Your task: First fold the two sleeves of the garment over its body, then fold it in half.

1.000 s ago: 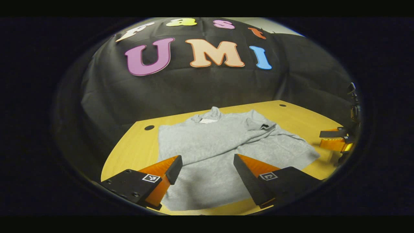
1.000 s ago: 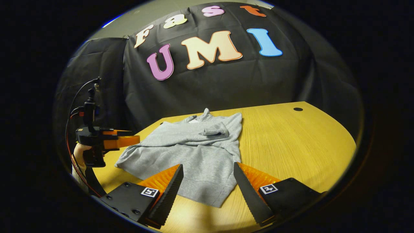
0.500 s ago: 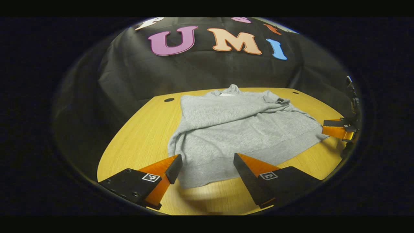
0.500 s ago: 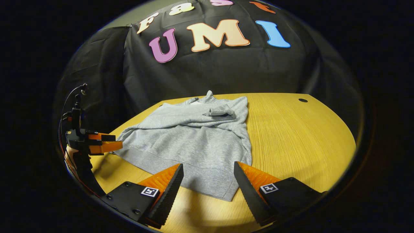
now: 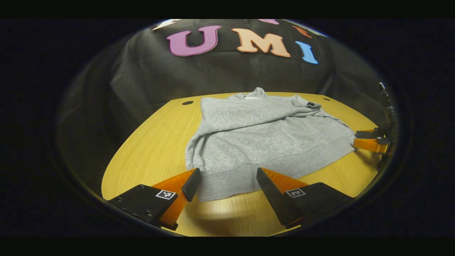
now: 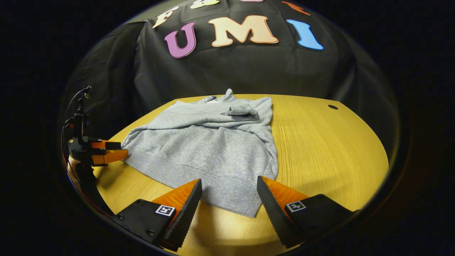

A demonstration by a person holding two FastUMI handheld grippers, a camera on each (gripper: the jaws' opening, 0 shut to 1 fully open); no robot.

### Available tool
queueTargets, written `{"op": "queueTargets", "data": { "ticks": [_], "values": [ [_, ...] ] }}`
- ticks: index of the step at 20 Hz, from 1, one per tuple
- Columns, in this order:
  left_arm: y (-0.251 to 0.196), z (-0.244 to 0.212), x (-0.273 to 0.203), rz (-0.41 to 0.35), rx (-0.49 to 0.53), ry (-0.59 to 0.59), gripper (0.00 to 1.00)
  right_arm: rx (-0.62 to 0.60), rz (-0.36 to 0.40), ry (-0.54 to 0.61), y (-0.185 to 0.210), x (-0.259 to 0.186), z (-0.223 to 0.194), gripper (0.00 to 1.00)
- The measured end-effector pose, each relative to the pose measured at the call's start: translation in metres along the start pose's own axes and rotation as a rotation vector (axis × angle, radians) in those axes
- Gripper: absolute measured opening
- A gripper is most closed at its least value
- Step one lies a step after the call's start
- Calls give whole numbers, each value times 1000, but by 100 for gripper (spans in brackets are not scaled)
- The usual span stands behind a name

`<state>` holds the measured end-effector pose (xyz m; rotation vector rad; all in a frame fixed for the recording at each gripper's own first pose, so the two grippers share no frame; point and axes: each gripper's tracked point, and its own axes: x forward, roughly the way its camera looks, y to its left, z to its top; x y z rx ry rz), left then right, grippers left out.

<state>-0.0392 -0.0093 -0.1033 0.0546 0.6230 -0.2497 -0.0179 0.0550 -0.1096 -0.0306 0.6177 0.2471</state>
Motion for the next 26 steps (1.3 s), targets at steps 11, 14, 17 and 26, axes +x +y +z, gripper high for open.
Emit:
{"op": "queueTargets", "data": {
  "ticks": [11, 14, 17, 26],
  "values": [
    [-16, 0, 1, -65, -16, -32, 40, 51, 21, 34, 6, 0, -4, 33],
    [-18, 0, 0, -64, -16, -38, 14, 98, 45, 40, 11, -1, -6, 12],
    [-17, 4, -1, -65, -40, -44, 5, 88, 50, 37, 14, -5, -3, 7],
    [-17, 23, -13, -101, -134, -97, 0, 109, 58, -15, 17, -14, 17, 3]
  ]
}}
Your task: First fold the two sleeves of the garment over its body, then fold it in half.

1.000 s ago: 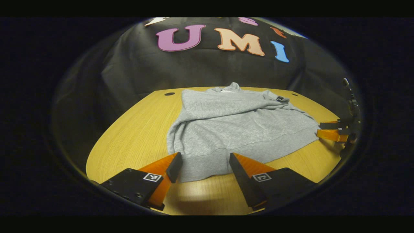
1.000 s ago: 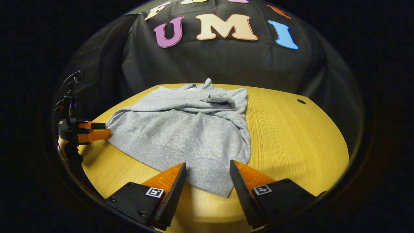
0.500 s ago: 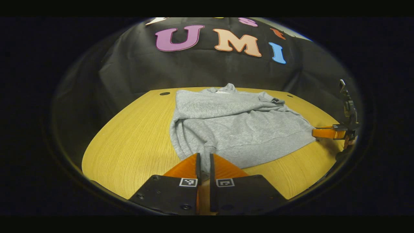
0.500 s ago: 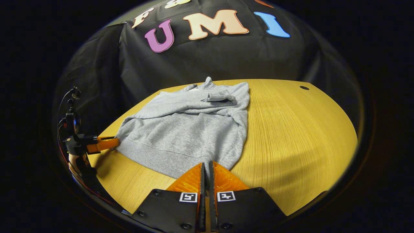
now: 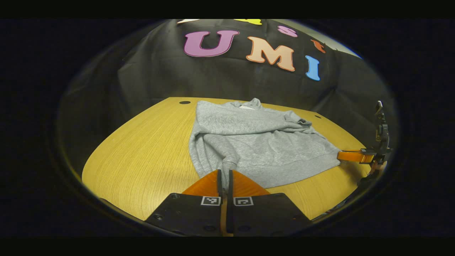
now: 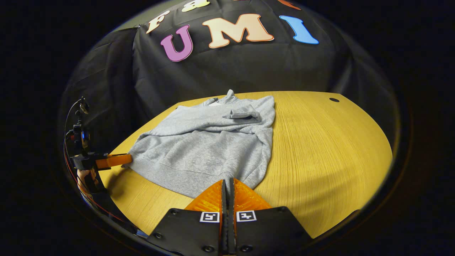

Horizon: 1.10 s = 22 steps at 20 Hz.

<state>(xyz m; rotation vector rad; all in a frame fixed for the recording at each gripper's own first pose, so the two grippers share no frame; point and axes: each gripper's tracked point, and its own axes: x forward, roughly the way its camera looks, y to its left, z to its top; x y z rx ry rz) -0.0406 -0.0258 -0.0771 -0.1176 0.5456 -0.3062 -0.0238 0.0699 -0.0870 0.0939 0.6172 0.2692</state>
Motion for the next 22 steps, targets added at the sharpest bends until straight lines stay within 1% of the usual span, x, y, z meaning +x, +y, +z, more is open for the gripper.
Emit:
{"op": "queueTargets", "data": {
  "ticks": [3, 7, 12, 16, 18, 22],
  "values": [
    [-4, 17, -7, -15, 0, -41, 0, -5, 7, -35, 6, -4, 16, 3],
    [-9, 54, -8, -34, -2, -112, 0, -44, 21, -96, 13, -2, 52, 3],
    [-19, 93, 1, -59, 29, -166, 0, -92, 32, -123, 23, 10, 90, 2],
    [-22, 125, 20, -59, 77, -177, 0, -101, 33, -146, 23, 26, 126, 2],
    [-23, 143, 31, -63, 79, -182, 0, -117, 9, -170, 14, 36, 149, 3],
    [-20, 170, 62, -61, 62, -176, 0, -78, 6, -162, 2, 68, 175, 3]
  ]
}}
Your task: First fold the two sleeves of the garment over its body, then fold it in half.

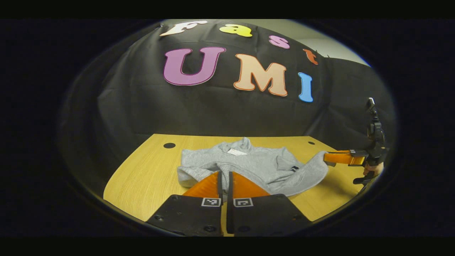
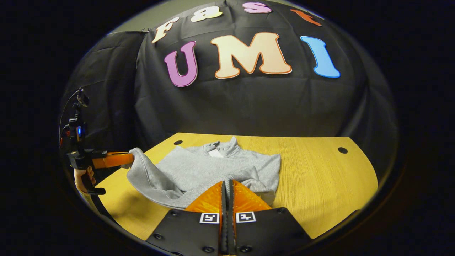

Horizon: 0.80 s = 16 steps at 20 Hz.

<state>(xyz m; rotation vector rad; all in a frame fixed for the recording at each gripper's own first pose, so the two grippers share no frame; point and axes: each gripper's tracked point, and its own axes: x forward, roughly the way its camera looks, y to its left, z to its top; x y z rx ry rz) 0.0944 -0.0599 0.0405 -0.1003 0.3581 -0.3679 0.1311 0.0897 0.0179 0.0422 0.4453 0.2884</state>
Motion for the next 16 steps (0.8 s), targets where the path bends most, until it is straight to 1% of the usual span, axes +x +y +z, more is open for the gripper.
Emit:
{"op": "queueTargets", "data": {
  "ticks": [3, 5, 9, 12, 15, 16],
  "values": [
    [8, 3, 31, 6, -51, 23, 0, 65, -7, 35, -17, 32, 6, 3],
    [18, -1, 54, 26, -75, 39, 0, 119, -7, 66, -27, 54, 3, 3],
    [32, -20, 91, 46, -142, 89, 0, 164, -23, 133, -44, 90, -21, 3],
    [36, -35, 110, 59, -151, 123, 0, 182, -25, 164, -49, 103, -34, 2],
    [38, -41, 119, 66, -142, 131, 0, 220, -7, 150, -49, 108, -30, 2],
    [41, -39, 121, 78, -129, 129, 0, 224, -10, 141, -51, 110, -28, 5]
  ]
}}
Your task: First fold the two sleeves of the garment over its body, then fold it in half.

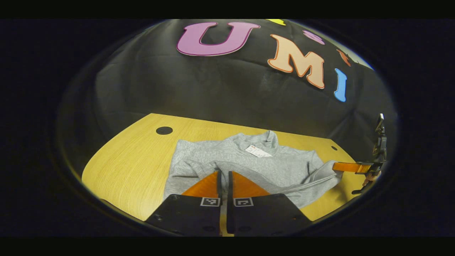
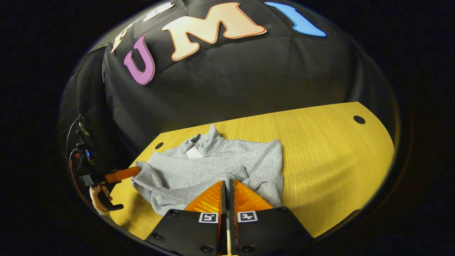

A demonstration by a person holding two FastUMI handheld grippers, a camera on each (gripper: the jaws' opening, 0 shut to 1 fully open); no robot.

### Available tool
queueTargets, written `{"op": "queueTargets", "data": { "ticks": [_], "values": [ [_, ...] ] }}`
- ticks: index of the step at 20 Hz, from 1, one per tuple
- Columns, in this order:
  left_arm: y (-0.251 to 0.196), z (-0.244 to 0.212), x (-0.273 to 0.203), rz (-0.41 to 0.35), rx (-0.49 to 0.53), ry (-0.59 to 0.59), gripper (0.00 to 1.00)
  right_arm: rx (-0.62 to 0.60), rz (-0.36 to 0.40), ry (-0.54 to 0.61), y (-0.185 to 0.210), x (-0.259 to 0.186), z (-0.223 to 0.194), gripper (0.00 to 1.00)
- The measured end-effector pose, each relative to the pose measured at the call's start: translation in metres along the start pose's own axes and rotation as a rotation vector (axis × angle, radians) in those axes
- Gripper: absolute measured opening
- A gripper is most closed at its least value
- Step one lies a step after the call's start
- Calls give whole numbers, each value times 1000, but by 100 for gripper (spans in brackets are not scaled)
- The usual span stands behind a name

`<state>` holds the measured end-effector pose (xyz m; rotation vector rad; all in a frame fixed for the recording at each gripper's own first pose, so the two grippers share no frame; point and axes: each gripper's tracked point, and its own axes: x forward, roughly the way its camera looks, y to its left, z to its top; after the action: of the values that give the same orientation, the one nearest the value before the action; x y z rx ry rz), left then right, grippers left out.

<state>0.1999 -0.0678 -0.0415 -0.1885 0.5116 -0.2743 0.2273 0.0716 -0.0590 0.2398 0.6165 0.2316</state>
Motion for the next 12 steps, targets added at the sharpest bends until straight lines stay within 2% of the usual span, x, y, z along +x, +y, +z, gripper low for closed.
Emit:
{"op": "queueTargets", "data": {
  "ticks": [1, 2, 4, 5, 7, 8, 9, 12],
  "values": [
    [6, 2, 3, 24, 20, -14, 8, -3, -9, -13, -3, 2, 4, 8],
    [11, 7, 3, 44, 35, -28, 13, -4, -13, -19, -7, 1, 6, 5],
    [11, 12, 1, 41, 41, -47, 35, 8, 11, -16, -5, -1, 7, 26],
    [12, 15, 0, 42, 33, -59, 63, 1, 0, -24, -7, 0, 8, 49],
    [25, 19, -7, 96, 52, -78, 95, -23, -1, -54, -7, -2, 16, 94],
    [33, 22, -11, 122, 71, -77, 97, -29, 6, -71, -1, -8, 21, 89],
    [34, 28, -15, 131, 87, -94, 95, -35, 20, -94, 5, -13, 26, 96],
    [27, 54, -45, 123, 100, -184, 95, -82, 49, -170, 23, -37, 44, 98]
  ]
}}
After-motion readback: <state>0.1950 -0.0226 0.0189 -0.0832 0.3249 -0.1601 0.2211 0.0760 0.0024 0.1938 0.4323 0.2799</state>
